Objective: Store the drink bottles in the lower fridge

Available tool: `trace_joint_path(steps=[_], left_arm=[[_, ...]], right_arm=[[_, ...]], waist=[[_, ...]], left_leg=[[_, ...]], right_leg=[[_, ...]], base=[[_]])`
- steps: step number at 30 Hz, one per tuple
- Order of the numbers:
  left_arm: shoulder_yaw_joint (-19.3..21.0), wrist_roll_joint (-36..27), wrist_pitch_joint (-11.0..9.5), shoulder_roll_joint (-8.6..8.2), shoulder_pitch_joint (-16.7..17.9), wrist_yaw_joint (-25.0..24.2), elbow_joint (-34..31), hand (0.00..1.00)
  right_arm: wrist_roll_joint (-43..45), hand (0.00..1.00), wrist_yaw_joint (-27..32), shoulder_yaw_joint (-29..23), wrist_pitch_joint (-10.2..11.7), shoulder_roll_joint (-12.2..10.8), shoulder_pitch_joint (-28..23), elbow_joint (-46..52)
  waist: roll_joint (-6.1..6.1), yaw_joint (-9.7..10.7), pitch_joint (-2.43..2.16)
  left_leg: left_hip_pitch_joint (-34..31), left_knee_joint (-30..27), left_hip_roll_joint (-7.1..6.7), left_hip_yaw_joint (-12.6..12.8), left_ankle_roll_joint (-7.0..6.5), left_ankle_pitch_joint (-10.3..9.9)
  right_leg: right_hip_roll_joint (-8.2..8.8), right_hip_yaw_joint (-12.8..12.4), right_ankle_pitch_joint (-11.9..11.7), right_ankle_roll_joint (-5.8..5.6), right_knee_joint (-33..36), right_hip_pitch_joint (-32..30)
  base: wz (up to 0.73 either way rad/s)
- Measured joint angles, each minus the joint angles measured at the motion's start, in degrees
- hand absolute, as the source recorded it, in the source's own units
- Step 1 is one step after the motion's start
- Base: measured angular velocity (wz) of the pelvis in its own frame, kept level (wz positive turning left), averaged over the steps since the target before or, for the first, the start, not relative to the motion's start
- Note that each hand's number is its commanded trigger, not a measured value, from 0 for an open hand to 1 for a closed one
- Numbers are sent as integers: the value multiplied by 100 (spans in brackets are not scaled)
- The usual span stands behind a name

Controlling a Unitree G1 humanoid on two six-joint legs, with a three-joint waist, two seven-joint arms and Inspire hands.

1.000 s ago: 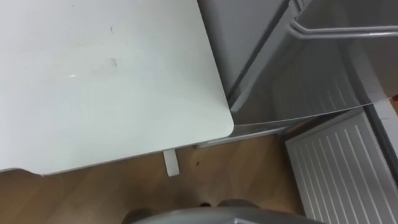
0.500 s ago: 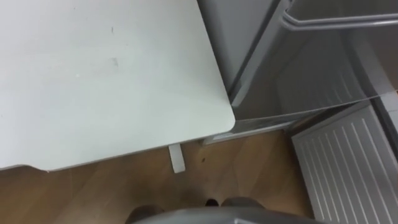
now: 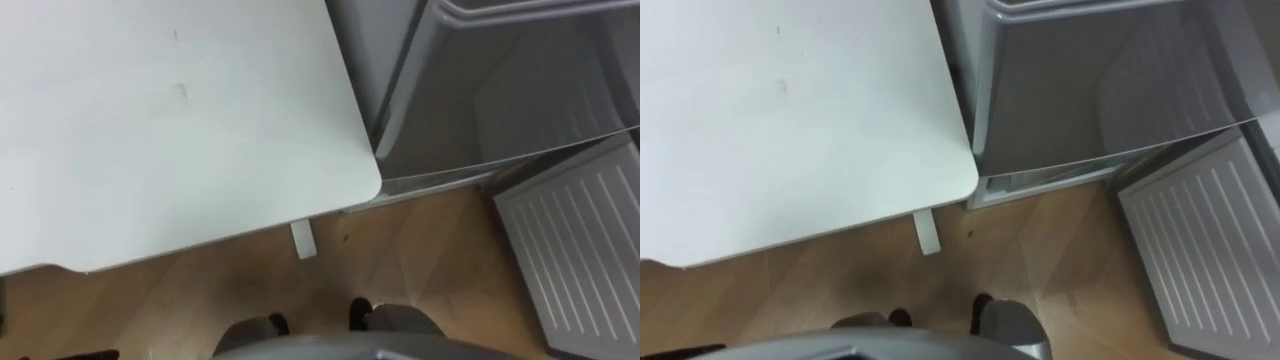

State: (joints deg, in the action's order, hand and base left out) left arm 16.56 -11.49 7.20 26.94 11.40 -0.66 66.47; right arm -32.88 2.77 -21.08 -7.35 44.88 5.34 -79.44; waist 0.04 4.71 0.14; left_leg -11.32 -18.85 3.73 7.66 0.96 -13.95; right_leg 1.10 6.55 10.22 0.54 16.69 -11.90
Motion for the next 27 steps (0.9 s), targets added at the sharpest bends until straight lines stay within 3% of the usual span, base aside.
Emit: trace_joint_path(steps=[6,7,13,18,23,27], left_arm=[[-165,3,7,11,-30,-113,-5,0],[-213,8,23,27,-64,-159,3,0],[-686,225,-6,56,-238,-503,78,0],[-1113,233,-26,-158,-331,-513,104,0],[-1489,357,69,-418,-300,-521,155,0],[-1700,354,130,-572,-304,-511,305,0]], right_arm=[[-5,0,-411,265,54,-6,-161,-76],[9,0,-498,412,71,-7,-217,-74],[328,0,-820,1214,327,-228,-689,148],[642,0,-894,1663,424,-274,-1361,704],[654,0,-895,2010,203,-303,-2026,1609],[652,0,-901,2106,101,-362,-2585,2440]], waist=[[-31,-45,10],[-4,-71,30],[-57,-314,18],[-66,-559,21],[-159,-913,48],[-231,-981,67]], left_leg=[[-42,-84,7,-44,-1,-3],[-40,-85,19,-44,0,-3],[-32,-82,172,-26,60,-30],[16,-92,241,-16,99,-55],[259,-45,392,131,197,-132],[321,-55,467,183,252,-147]], right_leg=[[-4,44,0,1,-45,38],[-15,45,-4,7,-81,34],[-150,133,-201,89,-403,222],[-217,145,-282,117,-507,324],[-322,117,-345,161,-597,530],[-380,153,-369,197,-609,588]], base=[[4],[0],[-3],[-5],[-19],[-9]])
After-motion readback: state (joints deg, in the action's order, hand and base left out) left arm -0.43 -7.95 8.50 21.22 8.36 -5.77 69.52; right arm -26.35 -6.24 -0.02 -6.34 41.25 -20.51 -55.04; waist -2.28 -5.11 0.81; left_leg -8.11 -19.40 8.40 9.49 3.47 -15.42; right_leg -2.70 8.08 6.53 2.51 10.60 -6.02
